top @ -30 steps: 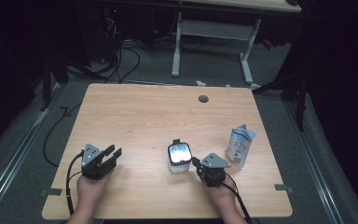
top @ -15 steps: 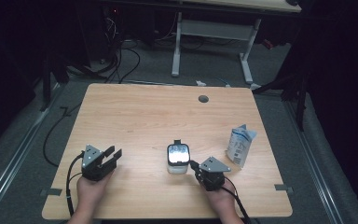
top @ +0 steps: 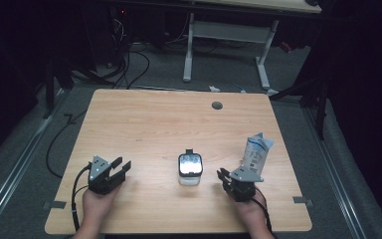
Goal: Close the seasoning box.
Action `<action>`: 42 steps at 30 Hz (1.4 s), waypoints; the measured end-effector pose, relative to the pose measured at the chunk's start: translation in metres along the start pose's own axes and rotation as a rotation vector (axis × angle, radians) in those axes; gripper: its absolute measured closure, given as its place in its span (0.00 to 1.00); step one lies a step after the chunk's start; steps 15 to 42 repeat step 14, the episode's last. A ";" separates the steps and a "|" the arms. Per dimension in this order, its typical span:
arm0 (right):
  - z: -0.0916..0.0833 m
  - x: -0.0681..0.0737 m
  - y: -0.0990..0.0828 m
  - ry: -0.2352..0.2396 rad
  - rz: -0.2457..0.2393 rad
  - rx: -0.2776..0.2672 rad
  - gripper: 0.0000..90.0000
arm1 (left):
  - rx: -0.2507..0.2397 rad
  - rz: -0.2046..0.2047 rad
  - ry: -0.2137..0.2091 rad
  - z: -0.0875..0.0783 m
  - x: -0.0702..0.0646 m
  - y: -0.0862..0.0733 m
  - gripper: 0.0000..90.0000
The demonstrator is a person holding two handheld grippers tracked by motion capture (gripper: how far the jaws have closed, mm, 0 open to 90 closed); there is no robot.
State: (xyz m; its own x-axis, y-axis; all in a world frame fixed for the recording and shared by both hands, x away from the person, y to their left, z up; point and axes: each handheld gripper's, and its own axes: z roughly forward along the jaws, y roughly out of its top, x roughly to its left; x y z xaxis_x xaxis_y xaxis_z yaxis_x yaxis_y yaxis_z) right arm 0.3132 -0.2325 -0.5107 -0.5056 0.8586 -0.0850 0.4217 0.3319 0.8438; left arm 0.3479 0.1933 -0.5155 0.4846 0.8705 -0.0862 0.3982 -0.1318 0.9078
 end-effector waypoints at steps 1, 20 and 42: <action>-0.003 -0.006 -0.003 -0.010 0.009 0.001 0.84 | 0.002 0.005 0.001 -0.001 0.000 0.000 0.65; -0.027 -0.055 -0.026 -0.062 0.127 -0.046 0.64 | 0.059 0.044 0.019 -0.009 -0.008 -0.006 0.49; -0.027 -0.055 -0.026 -0.062 0.127 -0.046 0.64 | 0.059 0.044 0.019 -0.009 -0.008 -0.006 0.49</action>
